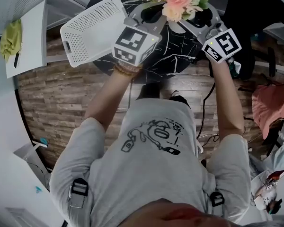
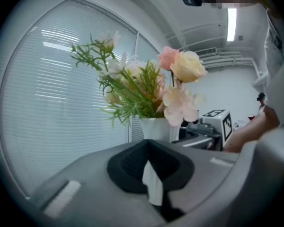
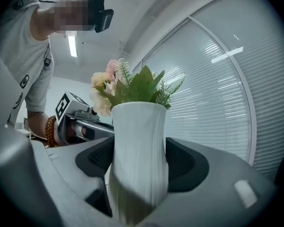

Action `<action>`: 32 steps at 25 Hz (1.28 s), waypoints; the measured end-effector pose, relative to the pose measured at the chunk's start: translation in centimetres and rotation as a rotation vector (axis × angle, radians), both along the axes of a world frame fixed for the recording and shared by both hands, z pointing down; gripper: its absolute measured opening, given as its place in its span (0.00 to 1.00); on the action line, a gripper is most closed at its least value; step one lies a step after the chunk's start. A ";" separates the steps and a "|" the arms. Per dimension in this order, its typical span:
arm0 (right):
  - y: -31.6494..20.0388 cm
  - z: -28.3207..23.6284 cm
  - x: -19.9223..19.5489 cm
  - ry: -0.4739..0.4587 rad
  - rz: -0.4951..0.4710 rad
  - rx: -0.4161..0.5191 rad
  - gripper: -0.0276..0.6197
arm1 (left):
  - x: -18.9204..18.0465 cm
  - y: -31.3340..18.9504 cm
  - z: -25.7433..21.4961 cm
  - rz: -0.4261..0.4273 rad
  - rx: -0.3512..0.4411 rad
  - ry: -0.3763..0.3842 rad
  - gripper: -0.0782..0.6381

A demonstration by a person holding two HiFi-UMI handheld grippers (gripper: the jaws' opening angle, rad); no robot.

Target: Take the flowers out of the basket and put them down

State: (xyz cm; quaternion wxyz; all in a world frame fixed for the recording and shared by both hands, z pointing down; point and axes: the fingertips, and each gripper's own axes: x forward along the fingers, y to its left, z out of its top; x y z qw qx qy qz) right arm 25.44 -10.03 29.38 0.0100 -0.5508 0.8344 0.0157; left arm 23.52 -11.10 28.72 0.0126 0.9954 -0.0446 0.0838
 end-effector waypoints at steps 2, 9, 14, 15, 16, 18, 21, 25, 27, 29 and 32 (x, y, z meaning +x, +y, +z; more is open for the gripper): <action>0.1 1.1 0.3 -0.015 -0.001 0.004 0.57 | 0.3 0.0 1.1 0.000 -0.012 -0.009 0.11; 0.1 6.1 0.9 -0.038 -0.002 -0.028 0.57 | 1.1 0.0 5.9 -0.006 -0.033 -0.037 0.11; 0.3 10.0 0.9 -0.049 0.008 -0.067 0.57 | 1.2 0.1 9.9 -0.011 -0.065 -0.062 0.11; 0.5 10.7 0.9 -0.049 0.008 -0.073 0.57 | 1.1 0.3 10.6 -0.014 -0.063 -0.068 0.11; 0.6 11.5 1.0 -0.050 0.008 -0.079 0.57 | 1.2 0.5 11.4 -0.017 -0.058 -0.074 0.11; 0.9 13.0 1.0 -0.058 0.012 -0.088 0.57 | 1.3 0.8 13.0 -0.021 -0.053 -0.083 0.11; 1.3 15.3 1.1 -0.059 0.014 -0.098 0.57 | 1.4 1.3 15.3 -0.027 -0.062 -0.094 0.11; 1.9 18.0 1.0 -0.055 0.004 -0.107 0.57 | 1.2 1.9 17.6 -0.034 -0.065 -0.105 0.11; 2.1 19.1 0.8 -0.063 0.002 -0.109 0.57 | 1.0 2.0 18.5 -0.040 -0.057 -0.104 0.11; 2.1 20.1 0.6 -0.067 -0.001 -0.109 0.57 | 0.8 2.1 19.4 -0.045 -0.051 -0.105 0.11; 2.2 21.4 0.4 -0.072 -0.002 -0.110 0.57 | 0.6 2.2 20.7 -0.052 -0.055 -0.107 0.11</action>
